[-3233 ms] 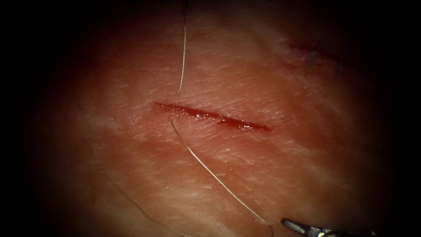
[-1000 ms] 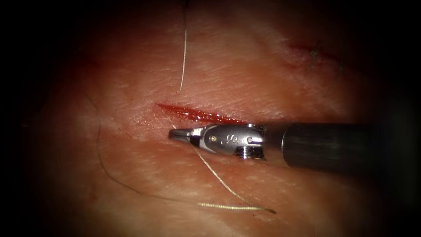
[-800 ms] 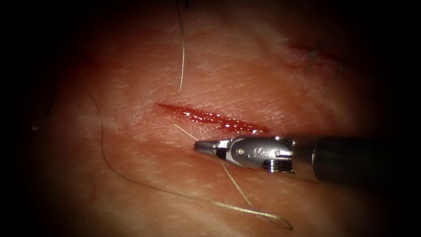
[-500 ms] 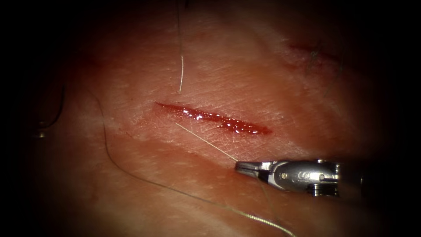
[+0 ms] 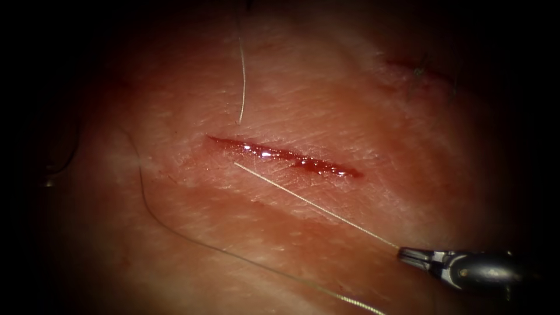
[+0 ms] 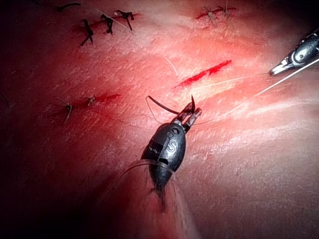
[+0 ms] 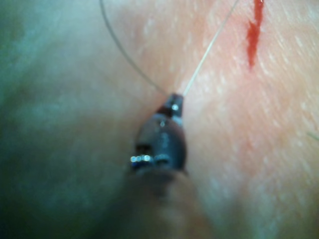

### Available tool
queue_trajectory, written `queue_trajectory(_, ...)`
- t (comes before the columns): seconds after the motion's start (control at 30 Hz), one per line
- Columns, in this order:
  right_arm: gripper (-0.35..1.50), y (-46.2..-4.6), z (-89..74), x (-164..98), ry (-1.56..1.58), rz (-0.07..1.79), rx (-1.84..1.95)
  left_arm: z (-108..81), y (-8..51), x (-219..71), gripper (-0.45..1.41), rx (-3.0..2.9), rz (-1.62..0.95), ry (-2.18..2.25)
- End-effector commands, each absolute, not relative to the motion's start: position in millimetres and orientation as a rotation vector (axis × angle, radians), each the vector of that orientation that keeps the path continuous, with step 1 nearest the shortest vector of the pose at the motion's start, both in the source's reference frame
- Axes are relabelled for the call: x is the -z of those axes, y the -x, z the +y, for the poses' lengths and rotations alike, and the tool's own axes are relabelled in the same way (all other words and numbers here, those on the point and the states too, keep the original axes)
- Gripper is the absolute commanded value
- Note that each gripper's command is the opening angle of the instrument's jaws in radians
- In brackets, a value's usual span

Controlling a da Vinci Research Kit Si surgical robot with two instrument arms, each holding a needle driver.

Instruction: Wound Closure

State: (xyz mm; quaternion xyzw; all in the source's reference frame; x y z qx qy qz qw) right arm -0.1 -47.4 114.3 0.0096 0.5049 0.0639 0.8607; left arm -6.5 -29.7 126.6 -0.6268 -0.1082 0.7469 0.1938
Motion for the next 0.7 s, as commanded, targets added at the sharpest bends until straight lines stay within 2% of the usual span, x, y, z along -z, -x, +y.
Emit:
queue_trajectory(0.03,-0.35,0.4,-48.6,-114.8,-0.028,1.058,-0.139,-30.1,7.1,-127.2,-0.45,-2.092,-0.307,1.758)
queue_trajectory(0.33,-0.35,3.9,-51.7,-114.3,-0.081,1.030,-0.147,-30.2,6.7,-127.1,-0.45,-2.092,-0.312,1.761)
queue_trajectory(0.47,-0.35,3.9,-52.6,-114.2,-0.100,1.020,-0.127,-30.2,6.8,-127.2,-0.45,-2.092,-0.312,1.761)
queue_trajectory(0.57,1.23,3.3,-52.0,-113.9,-0.047,1.009,-0.172,-30.1,6.8,-127.2,-0.45,-2.092,-0.313,1.762)
queue_trajectory(0.6,1.44,3.3,-51.5,-113.7,-0.031,1.013,-0.192,-30.1,6.7,-127.2,-0.45,-2.092,-0.313,1.762)
queue_trajectory(0.7,1.48,4.3,-50.1,-113.0,-0.039,1.027,-0.184,-30.1,6.3,-127.1,-0.45,-2.092,-0.318,1.765)
